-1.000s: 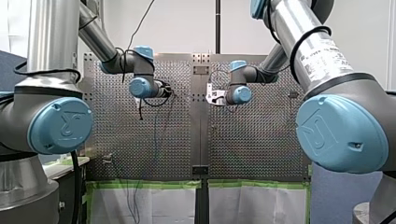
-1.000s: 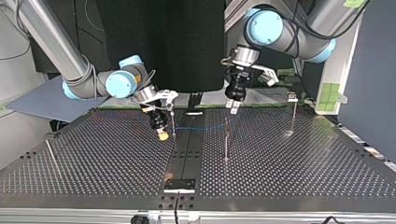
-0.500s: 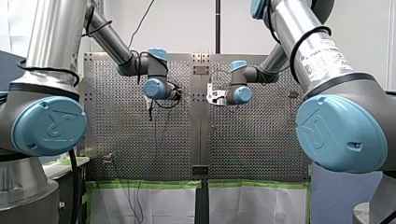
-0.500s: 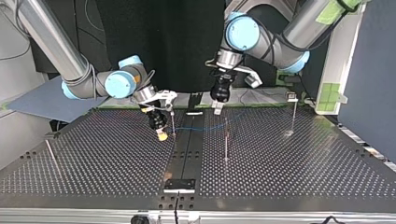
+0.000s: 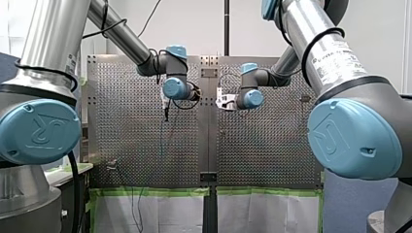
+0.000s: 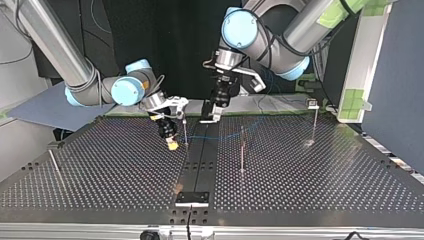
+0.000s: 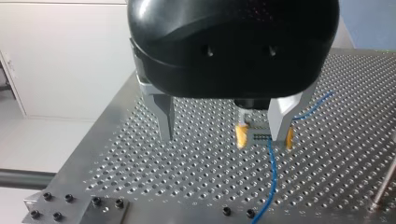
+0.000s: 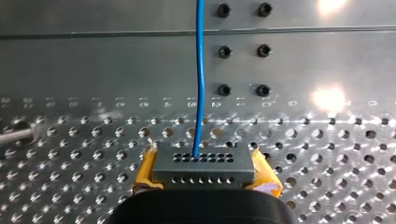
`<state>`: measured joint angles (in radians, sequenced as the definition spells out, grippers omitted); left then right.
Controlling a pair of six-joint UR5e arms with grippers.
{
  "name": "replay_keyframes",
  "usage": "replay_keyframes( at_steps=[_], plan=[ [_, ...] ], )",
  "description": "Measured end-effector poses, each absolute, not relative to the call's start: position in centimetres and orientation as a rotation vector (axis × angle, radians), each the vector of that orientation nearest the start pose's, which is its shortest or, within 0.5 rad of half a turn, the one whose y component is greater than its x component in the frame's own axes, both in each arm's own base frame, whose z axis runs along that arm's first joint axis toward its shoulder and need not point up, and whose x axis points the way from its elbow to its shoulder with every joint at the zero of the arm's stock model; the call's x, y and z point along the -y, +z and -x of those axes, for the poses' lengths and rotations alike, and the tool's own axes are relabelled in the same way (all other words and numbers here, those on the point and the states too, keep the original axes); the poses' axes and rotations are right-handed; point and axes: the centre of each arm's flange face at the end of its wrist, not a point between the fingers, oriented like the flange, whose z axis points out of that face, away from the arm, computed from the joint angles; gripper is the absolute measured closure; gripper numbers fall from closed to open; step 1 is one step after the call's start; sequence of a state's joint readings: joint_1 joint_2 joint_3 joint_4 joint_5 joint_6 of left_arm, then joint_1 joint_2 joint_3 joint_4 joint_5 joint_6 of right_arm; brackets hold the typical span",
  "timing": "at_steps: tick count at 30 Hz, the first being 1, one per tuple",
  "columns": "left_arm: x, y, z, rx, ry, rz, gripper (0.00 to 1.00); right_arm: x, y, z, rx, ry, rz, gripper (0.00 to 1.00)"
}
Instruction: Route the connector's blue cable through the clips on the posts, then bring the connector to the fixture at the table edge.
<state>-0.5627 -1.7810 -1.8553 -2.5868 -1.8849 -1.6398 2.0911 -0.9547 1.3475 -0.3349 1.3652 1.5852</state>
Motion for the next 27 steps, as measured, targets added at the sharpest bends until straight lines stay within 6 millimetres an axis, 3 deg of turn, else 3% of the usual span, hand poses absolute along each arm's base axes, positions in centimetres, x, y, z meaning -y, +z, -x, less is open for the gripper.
replay_keyframes(
  at_steps=[5,18,27],
  plan=[
    [37.4,29.8,-39.7,-1.517,-0.237,-0.103,0.0,53.2,25.1,-47.5,0.82,1.651,-1.801,1.0],
    [38.8,26.5,-41.0,-1.563,-0.135,-0.072,0.0,53.5,25.1,-47.1,0.813,1.637,-1.8,1.0],
    [39.3,27.2,-41.7,-1.542,-0.084,-0.028,0.0,53.5,25.1,-47.1,0.81,1.639,-1.799,1.0]
  ],
)
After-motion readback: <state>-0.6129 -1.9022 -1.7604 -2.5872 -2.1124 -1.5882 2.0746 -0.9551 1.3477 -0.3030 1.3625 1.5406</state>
